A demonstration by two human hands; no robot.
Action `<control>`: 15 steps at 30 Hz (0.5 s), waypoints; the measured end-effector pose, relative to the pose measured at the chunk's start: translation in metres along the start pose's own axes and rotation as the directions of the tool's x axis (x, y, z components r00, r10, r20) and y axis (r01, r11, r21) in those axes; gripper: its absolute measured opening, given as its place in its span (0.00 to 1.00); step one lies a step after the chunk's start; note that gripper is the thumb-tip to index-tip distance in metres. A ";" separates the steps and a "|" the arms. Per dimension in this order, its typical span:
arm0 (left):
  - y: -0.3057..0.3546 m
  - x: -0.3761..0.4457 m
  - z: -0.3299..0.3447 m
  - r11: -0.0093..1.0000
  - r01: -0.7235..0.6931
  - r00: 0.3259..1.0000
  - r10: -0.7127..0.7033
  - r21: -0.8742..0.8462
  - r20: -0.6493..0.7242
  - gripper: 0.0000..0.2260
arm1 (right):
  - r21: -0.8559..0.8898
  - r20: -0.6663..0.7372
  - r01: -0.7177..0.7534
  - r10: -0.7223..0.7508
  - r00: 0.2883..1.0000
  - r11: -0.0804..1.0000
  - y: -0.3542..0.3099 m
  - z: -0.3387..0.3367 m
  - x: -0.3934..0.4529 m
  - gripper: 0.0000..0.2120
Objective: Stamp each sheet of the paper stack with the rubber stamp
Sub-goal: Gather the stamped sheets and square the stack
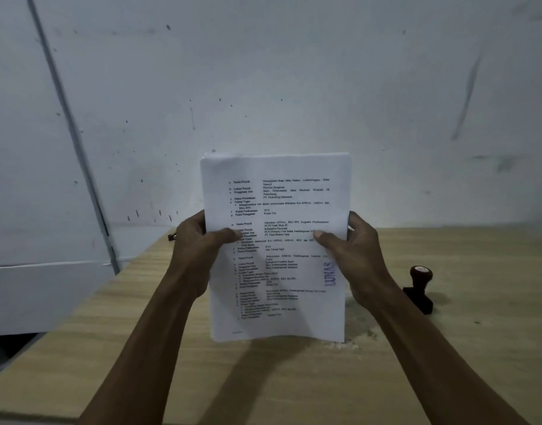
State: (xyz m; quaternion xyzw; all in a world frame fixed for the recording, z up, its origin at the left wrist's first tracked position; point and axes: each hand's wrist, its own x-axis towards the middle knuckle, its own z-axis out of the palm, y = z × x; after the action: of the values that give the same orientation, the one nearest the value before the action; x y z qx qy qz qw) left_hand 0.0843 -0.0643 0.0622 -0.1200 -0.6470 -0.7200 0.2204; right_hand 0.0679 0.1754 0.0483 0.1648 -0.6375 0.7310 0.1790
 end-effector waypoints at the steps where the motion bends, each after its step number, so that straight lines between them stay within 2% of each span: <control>1: -0.003 0.000 -0.004 0.999 0.014 1.000 -0.013 -0.031 0.024 0.15 | 0.015 0.013 -0.020 0.020 1.000 1.000 0.001 -0.004 0.000 0.13; 5: -0.024 -0.008 -0.016 0.991 0.116 0.986 -0.108 -0.062 0.124 0.15 | 0.079 0.102 -0.156 0.148 0.984 0.985 0.016 -0.018 -0.005 0.16; 8: -0.042 -0.017 -0.016 0.974 0.223 0.966 -0.214 -0.048 0.148 0.16 | 0.107 0.152 -0.246 0.229 0.961 0.963 0.031 -0.017 -0.016 0.16; 15: -0.051 -0.020 -0.012 0.973 0.230 0.963 -0.224 -0.024 0.151 0.18 | -0.018 0.101 -0.188 0.189 0.977 0.982 0.039 -0.010 -0.019 0.10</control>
State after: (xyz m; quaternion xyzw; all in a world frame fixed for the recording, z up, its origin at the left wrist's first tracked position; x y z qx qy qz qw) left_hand 0.0794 -0.0699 0.0066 -0.1022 -0.6558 -0.7431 0.0855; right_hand 0.0665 0.1797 0.0037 0.1404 -0.6617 0.7325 0.0767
